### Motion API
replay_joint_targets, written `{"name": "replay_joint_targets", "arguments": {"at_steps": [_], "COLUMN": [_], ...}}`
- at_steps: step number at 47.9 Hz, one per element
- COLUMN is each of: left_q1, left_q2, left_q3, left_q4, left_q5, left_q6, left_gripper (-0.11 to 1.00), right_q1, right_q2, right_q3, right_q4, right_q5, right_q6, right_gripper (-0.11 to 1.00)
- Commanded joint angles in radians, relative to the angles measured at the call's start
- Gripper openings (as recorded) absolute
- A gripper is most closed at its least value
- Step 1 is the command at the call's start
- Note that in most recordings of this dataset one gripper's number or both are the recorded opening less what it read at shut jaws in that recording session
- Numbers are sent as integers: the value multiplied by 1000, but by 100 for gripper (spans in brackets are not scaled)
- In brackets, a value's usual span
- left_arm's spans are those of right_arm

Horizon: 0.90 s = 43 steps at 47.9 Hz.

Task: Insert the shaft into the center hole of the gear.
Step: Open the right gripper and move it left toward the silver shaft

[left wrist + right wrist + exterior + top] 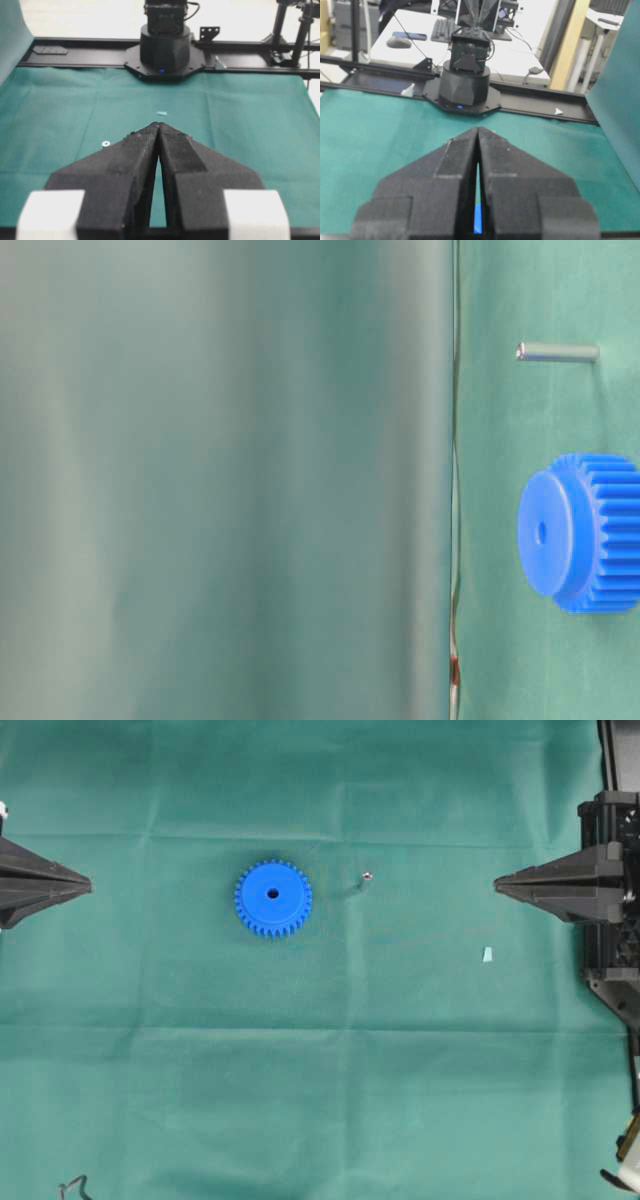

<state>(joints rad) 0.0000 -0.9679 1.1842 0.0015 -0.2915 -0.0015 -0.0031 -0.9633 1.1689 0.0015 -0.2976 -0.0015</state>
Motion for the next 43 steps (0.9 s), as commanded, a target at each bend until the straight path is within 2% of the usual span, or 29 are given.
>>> {"name": "replay_joint_targets", "arguments": {"at_steps": [1, 11, 22, 33, 38, 43], "left_q1": [-2, -2, -2, -2, -2, -2], "left_q2": [5, 5, 11, 12, 12, 12], "left_q3": [-38, -41, -40, -40, -40, -40], "left_q4": [9, 9, 9, 9, 11, 9], "left_q5": [49, 91, 91, 94, 95, 95], "left_q6": [-8, -11, -9, -9, -9, -9], "left_gripper": [0, 0, 0, 0, 0, 0], "right_q1": [0, -9, -31, -89, -106, -129], "right_q2": [5, 25, 101, 268, 341, 410], "right_q3": [-12, -54, -60, -74, -86, -103], "right_q4": [2, 15, 44, 77, 77, 84], "right_q5": [5, 123, 126, 98, 87, 83], "right_q6": [2, 5, 6, 26, 28, 28], "right_gripper": [3, 3, 3, 3, 11, 30]}}
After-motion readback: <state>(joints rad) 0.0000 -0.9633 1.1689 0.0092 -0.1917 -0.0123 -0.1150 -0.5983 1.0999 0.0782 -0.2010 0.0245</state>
